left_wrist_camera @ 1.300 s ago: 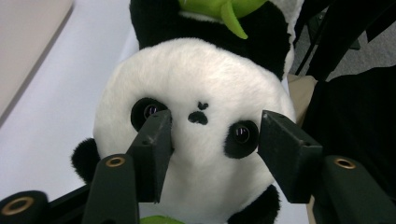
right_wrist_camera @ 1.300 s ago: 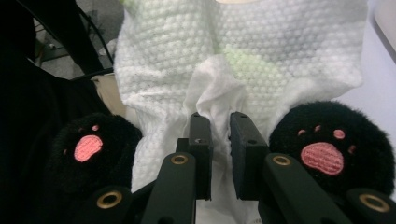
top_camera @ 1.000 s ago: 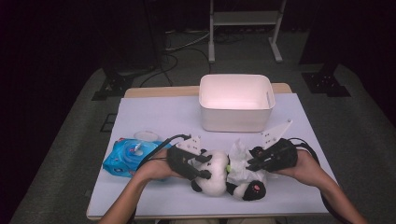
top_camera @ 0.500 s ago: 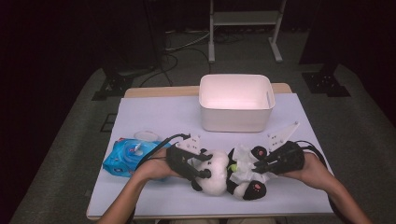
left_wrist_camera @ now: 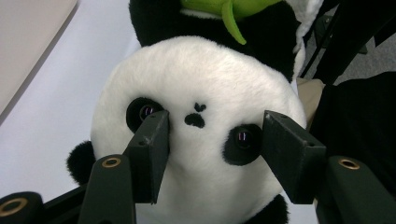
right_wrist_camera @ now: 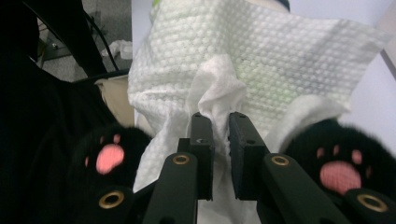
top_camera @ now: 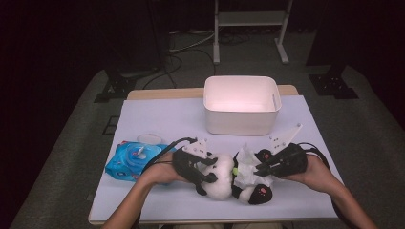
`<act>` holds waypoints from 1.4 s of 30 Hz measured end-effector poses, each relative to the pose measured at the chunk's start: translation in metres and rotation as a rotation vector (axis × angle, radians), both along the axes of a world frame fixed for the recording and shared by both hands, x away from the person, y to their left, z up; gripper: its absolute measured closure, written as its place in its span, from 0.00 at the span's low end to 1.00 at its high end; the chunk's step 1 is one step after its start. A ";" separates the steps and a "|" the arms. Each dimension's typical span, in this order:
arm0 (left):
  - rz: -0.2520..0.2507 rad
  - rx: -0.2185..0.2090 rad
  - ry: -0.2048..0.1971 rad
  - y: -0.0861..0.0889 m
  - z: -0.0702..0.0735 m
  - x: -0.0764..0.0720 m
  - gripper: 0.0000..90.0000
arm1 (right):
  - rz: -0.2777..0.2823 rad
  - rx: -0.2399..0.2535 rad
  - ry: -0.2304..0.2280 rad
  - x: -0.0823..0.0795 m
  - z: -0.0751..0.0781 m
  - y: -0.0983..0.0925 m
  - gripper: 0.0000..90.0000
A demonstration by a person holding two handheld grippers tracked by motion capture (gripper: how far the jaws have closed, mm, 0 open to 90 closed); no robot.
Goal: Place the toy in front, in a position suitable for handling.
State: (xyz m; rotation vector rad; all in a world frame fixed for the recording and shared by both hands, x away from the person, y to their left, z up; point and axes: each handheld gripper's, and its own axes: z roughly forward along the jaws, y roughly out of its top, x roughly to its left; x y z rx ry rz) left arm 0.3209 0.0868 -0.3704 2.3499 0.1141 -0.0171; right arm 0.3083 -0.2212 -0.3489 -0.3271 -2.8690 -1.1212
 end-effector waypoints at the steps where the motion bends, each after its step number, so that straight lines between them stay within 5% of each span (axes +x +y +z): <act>1: 0.001 -0.003 -0.001 0.000 0.000 0.000 0.47 | 0.003 0.004 0.001 0.001 0.000 0.003 0.89; 6: 0.009 -0.016 -0.009 0.005 0.002 0.001 0.46 | 0.003 0.009 0.008 0.001 -0.001 0.003 0.89; 22: 0.037 -0.007 -0.009 0.003 -0.002 0.001 0.41 | -0.086 0.043 0.067 -0.013 -0.021 -0.043 0.90; 35: 0.039 -0.006 -0.016 0.004 -0.002 -0.001 0.41 | -0.046 0.048 0.002 -0.011 -0.002 -0.021 0.81; 42: 0.040 -0.010 -0.017 0.004 -0.003 -0.002 0.41 | -0.017 0.047 0.026 -0.001 0.006 0.002 0.67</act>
